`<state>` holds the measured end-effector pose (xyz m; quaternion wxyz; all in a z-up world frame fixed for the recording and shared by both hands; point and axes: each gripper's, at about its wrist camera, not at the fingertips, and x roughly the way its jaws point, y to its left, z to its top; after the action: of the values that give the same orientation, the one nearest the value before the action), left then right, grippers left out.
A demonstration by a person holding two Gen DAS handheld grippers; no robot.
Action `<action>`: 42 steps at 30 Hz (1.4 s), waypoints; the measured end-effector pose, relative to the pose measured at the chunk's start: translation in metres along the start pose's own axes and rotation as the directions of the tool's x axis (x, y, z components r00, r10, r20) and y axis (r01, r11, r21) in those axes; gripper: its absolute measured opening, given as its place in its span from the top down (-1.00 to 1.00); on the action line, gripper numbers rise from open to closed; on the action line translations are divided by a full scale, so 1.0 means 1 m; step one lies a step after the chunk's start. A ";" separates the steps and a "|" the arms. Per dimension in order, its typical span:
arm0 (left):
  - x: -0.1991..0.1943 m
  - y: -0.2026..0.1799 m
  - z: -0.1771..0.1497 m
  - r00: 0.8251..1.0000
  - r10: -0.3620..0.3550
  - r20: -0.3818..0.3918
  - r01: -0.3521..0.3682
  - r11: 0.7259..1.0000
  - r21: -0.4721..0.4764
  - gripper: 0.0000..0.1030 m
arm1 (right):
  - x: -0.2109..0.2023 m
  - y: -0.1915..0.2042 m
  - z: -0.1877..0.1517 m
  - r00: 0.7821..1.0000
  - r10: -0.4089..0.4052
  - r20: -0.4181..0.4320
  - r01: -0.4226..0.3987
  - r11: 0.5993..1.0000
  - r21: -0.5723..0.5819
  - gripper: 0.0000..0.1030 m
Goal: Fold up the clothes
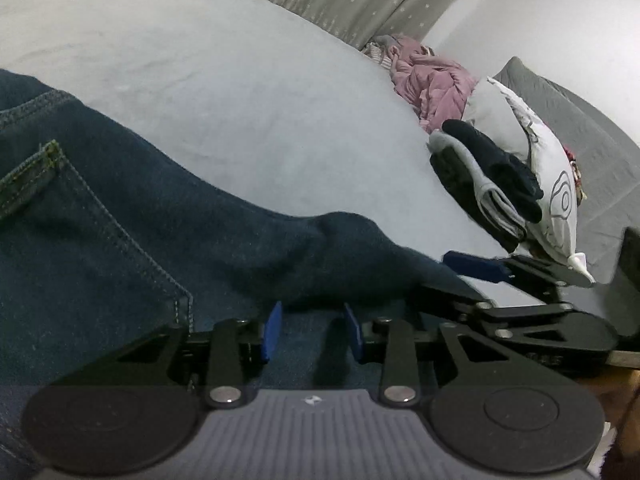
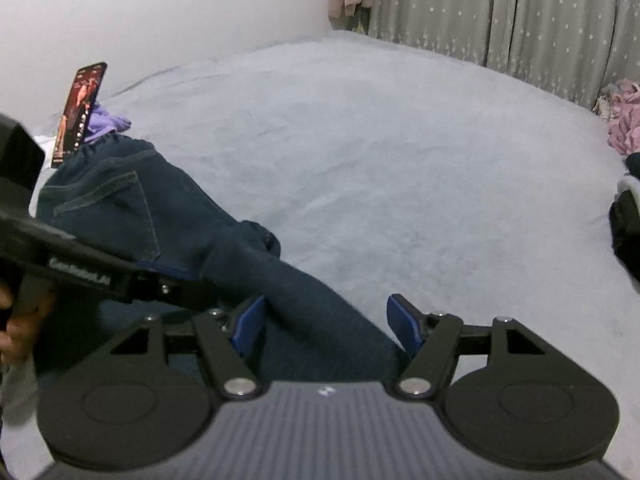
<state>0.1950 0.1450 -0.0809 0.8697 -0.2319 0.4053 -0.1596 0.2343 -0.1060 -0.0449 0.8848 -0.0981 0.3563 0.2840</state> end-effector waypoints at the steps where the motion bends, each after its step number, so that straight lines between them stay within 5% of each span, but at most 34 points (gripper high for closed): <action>1: -0.002 0.001 0.001 1.000 -0.011 0.001 0.011 1.000 -0.005 0.32 | 0.005 -0.003 0.000 1.000 0.018 -0.008 -0.018 1.000 0.007 -0.39; 3: -0.005 0.004 0.005 0.999 -0.037 0.002 0.037 0.999 -0.025 0.31 | 0.008 -0.006 0.001 0.999 0.051 -0.013 -0.050 0.999 0.020 -0.31; 7: -0.012 0.013 0.010 0.993 -0.117 -0.009 0.116 0.989 -0.087 0.31 | 0.006 -0.008 0.002 0.991 0.131 -0.017 -0.130 0.991 0.033 0.40; 12: -0.023 0.008 0.012 0.980 -0.196 -0.009 0.196 0.979 -0.059 0.12 | -0.022 0.028 -0.011 0.997 0.076 0.024 -0.072 0.988 -0.140 0.56; 16: -0.019 -0.003 0.006 0.981 -0.190 -0.034 0.190 0.982 -0.013 -0.02 | -0.029 0.054 -0.028 0.997 0.082 -0.005 -0.081 0.969 -0.231 0.65; 20: -0.010 -0.010 0.001 0.989 -0.145 -0.034 0.146 0.989 0.003 0.06 | -0.032 0.074 -0.043 0.996 0.087 -0.024 -0.091 0.954 -0.285 0.65; 21: -0.007 -0.011 -0.001 0.993 -0.119 -0.027 0.119 0.993 0.002 0.54 | -0.033 0.078 -0.045 0.996 0.090 -0.026 -0.094 0.951 -0.295 0.65; 23: -0.005 -0.010 -0.004 0.998 -0.052 -0.029 0.053 0.999 0.005 0.77 | -0.033 0.083 -0.048 0.995 0.096 -0.033 -0.101 0.947 -0.306 0.57; 32: -0.009 0.003 -0.006 0.996 -0.084 -0.017 0.083 0.995 -0.051 0.80 | -0.051 0.051 -0.014 0.995 0.066 0.074 -0.050 0.978 -0.202 0.33; 42: -0.009 0.004 -0.006 0.996 -0.089 -0.020 0.089 0.996 -0.024 0.79 | 0.021 0.057 0.003 0.990 0.068 -0.121 -0.107 0.927 -0.358 0.29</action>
<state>0.1852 0.1513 -0.0805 0.8547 -0.2581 0.4054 -0.1960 0.2156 -0.0487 -0.0556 0.8175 -0.2591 0.3480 0.3786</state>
